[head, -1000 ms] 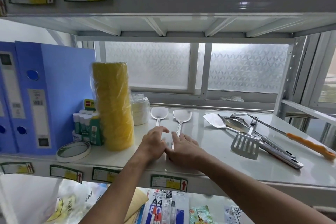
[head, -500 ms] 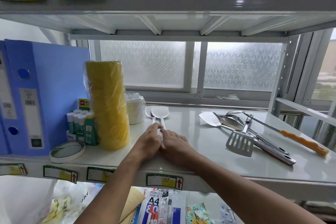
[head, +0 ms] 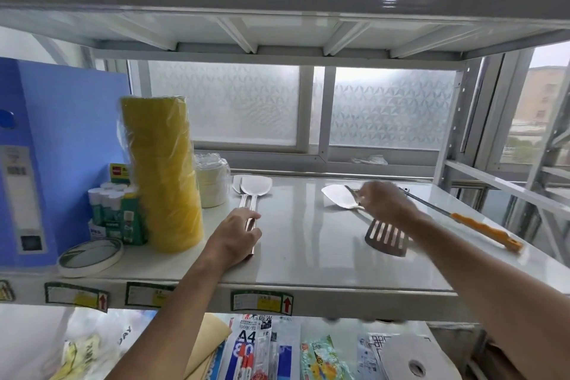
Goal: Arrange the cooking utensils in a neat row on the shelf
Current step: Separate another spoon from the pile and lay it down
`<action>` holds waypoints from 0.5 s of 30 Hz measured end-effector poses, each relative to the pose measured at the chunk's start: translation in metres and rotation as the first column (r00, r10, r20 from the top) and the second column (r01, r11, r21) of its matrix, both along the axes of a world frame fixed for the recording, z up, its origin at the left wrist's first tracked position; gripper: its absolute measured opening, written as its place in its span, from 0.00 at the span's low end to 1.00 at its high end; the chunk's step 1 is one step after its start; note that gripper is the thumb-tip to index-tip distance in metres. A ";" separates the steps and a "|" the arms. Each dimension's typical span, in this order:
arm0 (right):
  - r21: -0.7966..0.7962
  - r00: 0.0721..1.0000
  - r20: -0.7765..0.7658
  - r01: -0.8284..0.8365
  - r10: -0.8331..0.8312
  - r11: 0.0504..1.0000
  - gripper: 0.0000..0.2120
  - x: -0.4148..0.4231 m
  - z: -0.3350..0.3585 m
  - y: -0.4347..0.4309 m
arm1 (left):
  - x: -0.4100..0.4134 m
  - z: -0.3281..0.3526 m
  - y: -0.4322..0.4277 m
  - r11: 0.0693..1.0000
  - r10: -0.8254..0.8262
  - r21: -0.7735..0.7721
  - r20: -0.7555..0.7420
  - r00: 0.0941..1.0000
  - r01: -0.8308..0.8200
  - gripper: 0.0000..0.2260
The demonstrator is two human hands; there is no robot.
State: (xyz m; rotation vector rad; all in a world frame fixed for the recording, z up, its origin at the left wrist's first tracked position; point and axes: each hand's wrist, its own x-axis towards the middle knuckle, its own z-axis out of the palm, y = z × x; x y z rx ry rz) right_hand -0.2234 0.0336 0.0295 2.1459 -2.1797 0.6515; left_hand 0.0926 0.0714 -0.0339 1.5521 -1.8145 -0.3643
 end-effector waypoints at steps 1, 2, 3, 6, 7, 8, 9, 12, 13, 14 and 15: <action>0.010 0.999 -0.031 0.026 -0.025 1.000 0.10 -0.014 0.004 0.005 | 0.000 -0.001 -0.001 1.000 0.001 -0.005 0.002 1.000 -0.001 0.18; 0.008 0.999 -0.044 0.026 -0.026 1.000 0.10 -0.024 0.006 0.011 | 0.000 -0.002 -0.001 1.000 0.004 -0.010 0.002 1.000 -0.004 0.18; 0.021 0.999 -0.037 0.019 -0.018 1.000 0.10 -0.032 0.007 0.016 | 0.000 -0.002 -0.002 1.000 0.007 -0.014 0.001 1.000 -0.007 0.17; 0.199 0.997 -0.028 -0.063 0.070 0.978 0.16 -0.040 0.001 0.026 | 0.000 -0.004 -0.004 1.000 0.005 -0.021 0.007 1.000 -0.005 0.16; 0.258 0.994 -0.062 -0.069 0.087 0.964 0.19 -0.039 -0.003 0.028 | 0.000 -0.004 -0.004 1.000 0.002 -0.021 0.014 1.000 -0.002 0.16; 0.295 0.989 -0.118 -0.056 0.094 0.954 0.21 -0.037 -0.009 0.028 | 0.000 -0.004 -0.004 1.000 0.001 -0.021 0.019 1.000 -0.001 0.15; 0.311 0.982 -0.169 -0.034 0.091 0.950 0.23 -0.036 -0.012 0.028 | 0.001 -0.004 -0.004 1.000 0.001 -0.023 0.020 1.000 0.000 0.15; 0.236 0.976 -0.212 0.000 0.052 0.972 0.25 -0.035 -0.012 0.033 | 0.001 -0.003 -0.002 1.000 0.003 -0.031 0.022 1.000 -0.002 0.14; 0.210 0.974 -0.223 0.015 0.032 0.978 0.25 -0.037 -0.009 0.034 | 0.000 -0.003 -0.002 0.999 0.004 -0.033 0.023 1.000 -0.004 0.14; 0.191 0.971 -0.237 0.028 0.019 0.981 0.26 -0.040 -0.006 0.035 | 0.000 -0.003 -0.001 0.999 0.004 -0.035 0.021 1.000 -0.004 0.14; 0.196 0.966 -0.260 0.053 0.000 0.979 0.26 -0.044 -0.001 0.036 | 0.000 -0.003 -0.001 0.999 0.004 -0.036 0.019 1.000 -0.003 0.14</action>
